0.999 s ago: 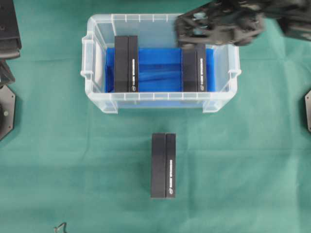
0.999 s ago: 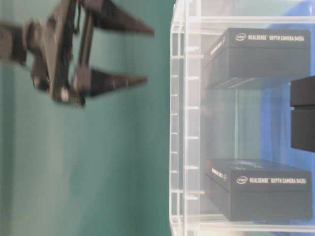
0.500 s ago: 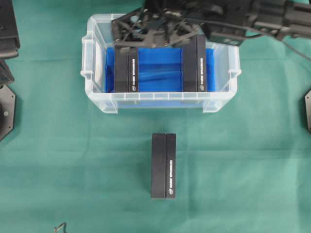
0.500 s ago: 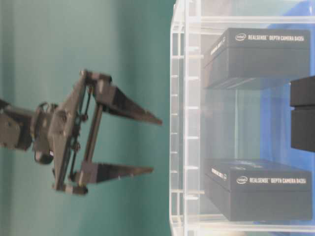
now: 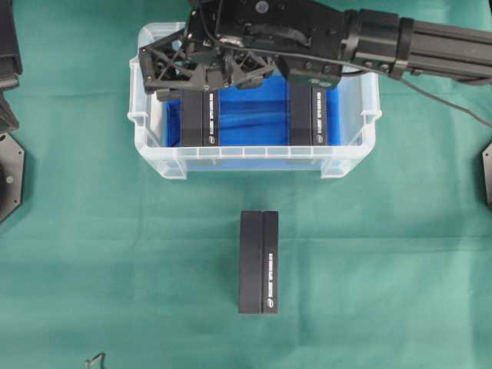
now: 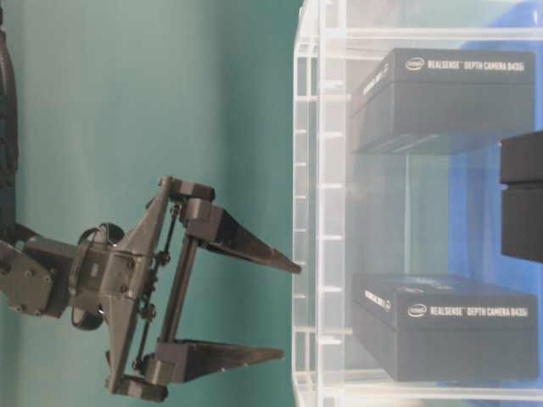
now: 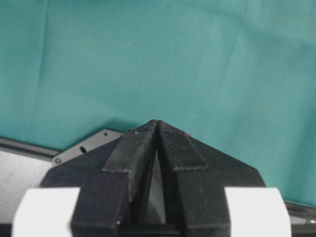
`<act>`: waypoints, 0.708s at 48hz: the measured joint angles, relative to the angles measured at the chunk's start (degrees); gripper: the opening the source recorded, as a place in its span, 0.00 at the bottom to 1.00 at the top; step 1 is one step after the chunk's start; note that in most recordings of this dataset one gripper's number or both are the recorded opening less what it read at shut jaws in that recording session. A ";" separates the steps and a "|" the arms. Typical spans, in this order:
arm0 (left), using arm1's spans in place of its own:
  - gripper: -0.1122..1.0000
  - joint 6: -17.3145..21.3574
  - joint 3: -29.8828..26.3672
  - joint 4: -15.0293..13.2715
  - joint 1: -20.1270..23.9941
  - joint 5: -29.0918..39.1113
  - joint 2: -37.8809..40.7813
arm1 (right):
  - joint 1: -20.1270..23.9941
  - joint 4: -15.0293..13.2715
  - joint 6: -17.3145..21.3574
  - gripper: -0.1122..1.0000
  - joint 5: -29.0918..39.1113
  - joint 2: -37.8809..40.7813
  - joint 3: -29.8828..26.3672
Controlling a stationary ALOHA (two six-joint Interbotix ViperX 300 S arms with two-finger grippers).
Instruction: Take the box out of the case with the right arm.
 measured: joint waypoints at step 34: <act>0.20 0.00 0.00 0.00 0.00 0.00 -0.09 | 0.09 0.09 0.09 0.94 0.00 0.62 -0.18</act>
